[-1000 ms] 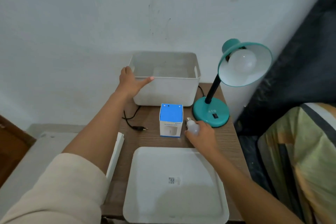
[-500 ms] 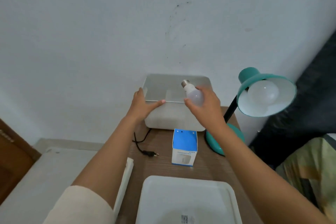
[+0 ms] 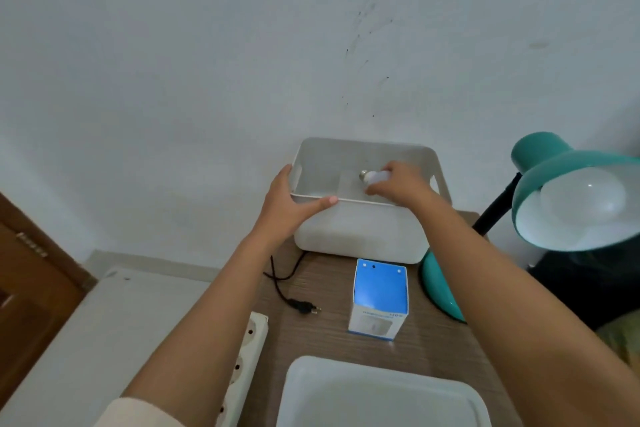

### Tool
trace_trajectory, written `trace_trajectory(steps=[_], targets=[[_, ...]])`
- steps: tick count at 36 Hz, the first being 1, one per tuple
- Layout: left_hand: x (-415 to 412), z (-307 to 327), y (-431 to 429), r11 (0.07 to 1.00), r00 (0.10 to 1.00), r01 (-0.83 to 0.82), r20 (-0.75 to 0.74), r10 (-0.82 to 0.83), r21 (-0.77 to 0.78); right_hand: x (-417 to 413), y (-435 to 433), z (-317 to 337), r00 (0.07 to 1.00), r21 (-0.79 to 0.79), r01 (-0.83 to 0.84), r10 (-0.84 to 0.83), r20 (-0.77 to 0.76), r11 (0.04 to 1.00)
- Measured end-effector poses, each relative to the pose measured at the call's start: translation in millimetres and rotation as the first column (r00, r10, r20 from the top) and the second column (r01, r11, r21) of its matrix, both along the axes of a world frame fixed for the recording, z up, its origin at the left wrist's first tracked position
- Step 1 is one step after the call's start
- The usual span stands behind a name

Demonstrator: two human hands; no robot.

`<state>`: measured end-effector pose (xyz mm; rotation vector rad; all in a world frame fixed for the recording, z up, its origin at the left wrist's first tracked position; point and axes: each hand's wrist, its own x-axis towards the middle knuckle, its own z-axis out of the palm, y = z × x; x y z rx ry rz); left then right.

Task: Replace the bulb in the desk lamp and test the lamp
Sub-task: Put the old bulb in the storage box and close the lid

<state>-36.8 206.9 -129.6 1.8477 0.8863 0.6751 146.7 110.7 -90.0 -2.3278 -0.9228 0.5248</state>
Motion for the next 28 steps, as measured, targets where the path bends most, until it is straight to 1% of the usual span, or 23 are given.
trace_trajectory(steps=[3, 6, 10, 13, 17, 19, 21, 23, 26, 28], targets=[[-2, 1, -1, 1.0, 1.0, 0.008, 0.009, -0.008, 0.005, -1, 1, -1, 1.0, -0.025, 0.001, 0.0, 0.011, 1.0], [-3, 4, -3, 1.0, 1.0, 0.018, 0.003, -0.018, 0.012, -4, -3, 2, 1.0, -0.007, 0.018, -0.018, 0.019, 1.0], [-8, 12, -6, 0.999, 0.999, 0.036, -0.02, -0.036, 0.013, -14, -20, 16, 0.997, 0.05, 0.028, -0.031, 0.069, 0.998], [-17, 18, -17, 1.0, 0.999, 0.013, -0.036, -0.012, 0.025, -27, -47, 26, 0.993, 0.115, 0.031, -0.045, 0.113, 0.993], [-41, 22, -60, 0.997, 0.998, -0.067, -0.017, 0.068, 0.041, -58, -101, 28, 0.983, 0.235, 0.052, -0.091, 0.16, 0.971], [-57, 17, -87, 0.995, 0.997, -0.077, -0.02, 0.079, 0.069, -74, -132, 19, 0.978, 0.272, 0.063, -0.114, 0.175, 0.96], [-73, 6, -117, 0.994, 0.996, -0.073, -0.038, 0.076, 0.08, -86, -165, 3, 0.978, 0.286, 0.109, -0.154, 0.142, 0.952], [-89, -12, -145, 0.996, 0.994, -0.068, -0.08, 0.072, 0.055, -97, -198, -16, 0.979, 0.279, 0.171, -0.196, 0.062, 0.945], [-121, -41, -180, 0.999, 0.987, -0.034, -0.16, 0.032, -0.012, -117, -246, -46, 0.971, 0.216, 0.238, -0.235, -0.041, 0.947], [-142, -62, -194, 1.0, 0.973, -0.001, -0.23, 0.0, -0.001, -131, -274, -66, 0.969, 0.159, 0.248, -0.241, -0.06, 0.956]])
